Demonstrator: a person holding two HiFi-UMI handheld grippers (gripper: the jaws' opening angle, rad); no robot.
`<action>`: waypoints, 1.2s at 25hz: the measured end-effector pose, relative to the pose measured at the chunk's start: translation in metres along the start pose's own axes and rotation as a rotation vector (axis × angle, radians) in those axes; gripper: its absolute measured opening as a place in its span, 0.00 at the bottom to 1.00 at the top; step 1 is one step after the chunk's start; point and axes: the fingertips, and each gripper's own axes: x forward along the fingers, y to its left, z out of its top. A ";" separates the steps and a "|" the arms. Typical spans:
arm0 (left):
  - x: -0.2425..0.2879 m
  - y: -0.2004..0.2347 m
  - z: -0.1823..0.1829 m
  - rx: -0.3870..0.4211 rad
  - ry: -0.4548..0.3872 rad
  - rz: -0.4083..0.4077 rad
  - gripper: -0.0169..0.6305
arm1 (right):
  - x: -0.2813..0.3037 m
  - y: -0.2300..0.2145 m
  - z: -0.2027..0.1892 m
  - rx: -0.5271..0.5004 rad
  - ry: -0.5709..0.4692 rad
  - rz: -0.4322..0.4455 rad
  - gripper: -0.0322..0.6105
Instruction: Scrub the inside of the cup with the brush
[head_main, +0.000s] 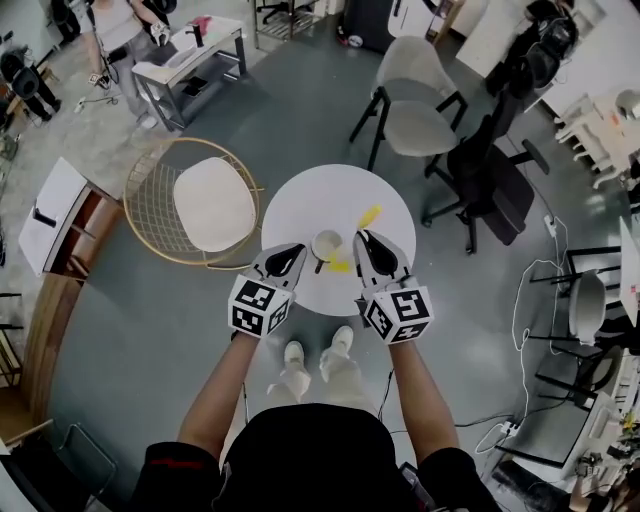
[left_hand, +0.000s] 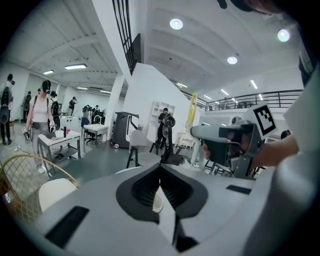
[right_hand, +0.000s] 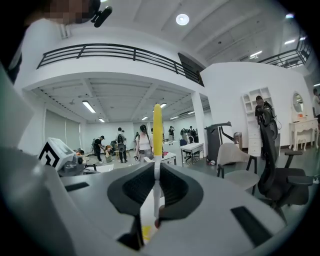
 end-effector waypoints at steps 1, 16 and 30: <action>-0.003 -0.001 0.003 -0.003 -0.005 0.001 0.05 | -0.004 0.002 0.001 -0.004 0.000 0.000 0.12; -0.019 -0.008 0.029 0.023 -0.037 -0.055 0.05 | -0.020 0.017 0.011 -0.017 -0.010 -0.037 0.12; -0.041 -0.041 0.052 0.055 -0.084 -0.038 0.05 | -0.066 0.012 0.022 0.020 -0.062 -0.054 0.12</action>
